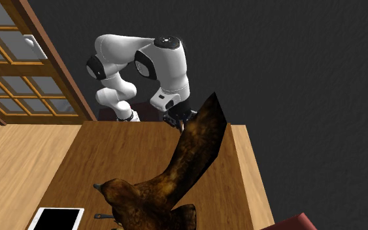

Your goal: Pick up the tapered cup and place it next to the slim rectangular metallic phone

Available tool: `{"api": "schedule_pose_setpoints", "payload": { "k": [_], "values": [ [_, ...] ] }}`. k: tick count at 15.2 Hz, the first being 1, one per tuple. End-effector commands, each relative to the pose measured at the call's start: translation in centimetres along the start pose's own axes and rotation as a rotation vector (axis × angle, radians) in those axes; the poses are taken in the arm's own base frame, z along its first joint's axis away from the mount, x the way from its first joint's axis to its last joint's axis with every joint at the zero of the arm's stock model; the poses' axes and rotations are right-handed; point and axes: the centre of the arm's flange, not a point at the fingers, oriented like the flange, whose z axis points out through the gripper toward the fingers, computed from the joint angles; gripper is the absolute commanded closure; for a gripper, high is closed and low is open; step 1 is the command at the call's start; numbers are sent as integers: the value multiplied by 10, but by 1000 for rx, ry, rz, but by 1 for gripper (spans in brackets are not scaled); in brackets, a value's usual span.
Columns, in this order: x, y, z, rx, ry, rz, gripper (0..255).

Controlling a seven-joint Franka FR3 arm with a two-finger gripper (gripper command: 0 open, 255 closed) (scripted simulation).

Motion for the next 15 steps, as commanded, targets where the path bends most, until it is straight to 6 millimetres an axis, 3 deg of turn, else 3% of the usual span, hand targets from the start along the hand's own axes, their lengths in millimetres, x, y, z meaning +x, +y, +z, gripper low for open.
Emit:
{"api": "schedule_pose_setpoints", "payload": {
  "k": [1, 12, 15],
  "values": [
    [0, -1, -10, 0, 0, 0, 255],
    [4, -7, -63, 0, 0, 0, 255],
    [12, 32, -67, 0, 0, 0, 255]
  ]
}}
